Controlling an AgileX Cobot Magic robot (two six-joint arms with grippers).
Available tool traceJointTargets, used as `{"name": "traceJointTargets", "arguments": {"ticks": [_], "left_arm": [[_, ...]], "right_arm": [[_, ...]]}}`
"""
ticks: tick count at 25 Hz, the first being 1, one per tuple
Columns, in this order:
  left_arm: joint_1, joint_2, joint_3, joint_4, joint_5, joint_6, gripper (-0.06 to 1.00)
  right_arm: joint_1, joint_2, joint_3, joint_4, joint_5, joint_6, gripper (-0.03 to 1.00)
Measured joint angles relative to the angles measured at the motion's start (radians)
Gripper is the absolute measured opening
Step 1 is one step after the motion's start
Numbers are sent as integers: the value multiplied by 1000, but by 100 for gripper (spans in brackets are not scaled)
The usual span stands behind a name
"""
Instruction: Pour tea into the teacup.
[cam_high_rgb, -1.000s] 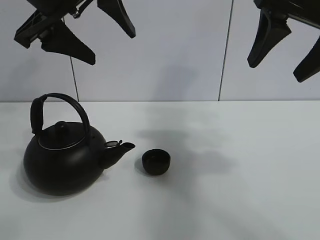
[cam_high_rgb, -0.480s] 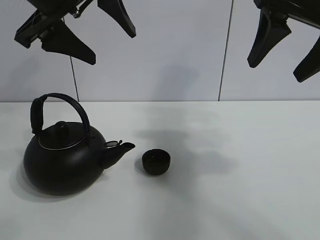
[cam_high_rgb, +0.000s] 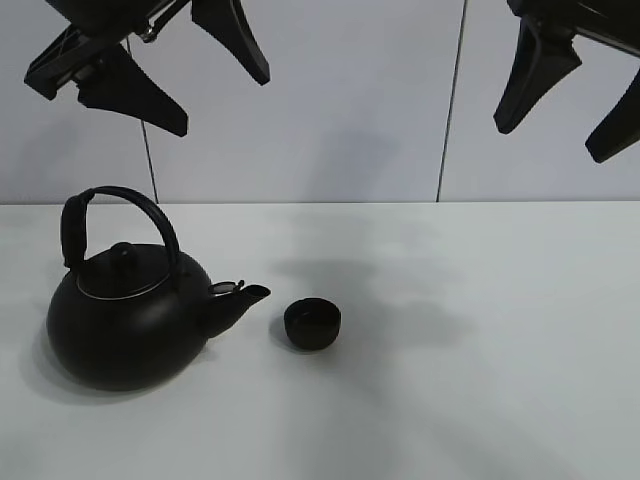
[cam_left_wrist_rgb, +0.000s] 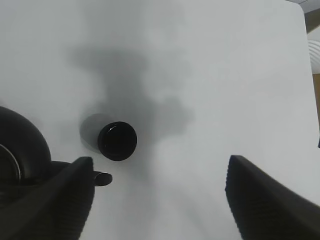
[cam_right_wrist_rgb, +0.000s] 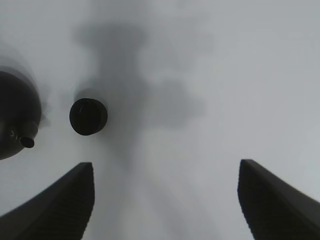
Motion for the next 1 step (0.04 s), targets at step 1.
{"name": "traceJointTargets", "arguments": {"ticks": [1], "left_arm": [[0, 0, 0, 0, 0, 0, 53]], "right_arm": [[0, 0, 0, 0, -4, 0, 55]]}}
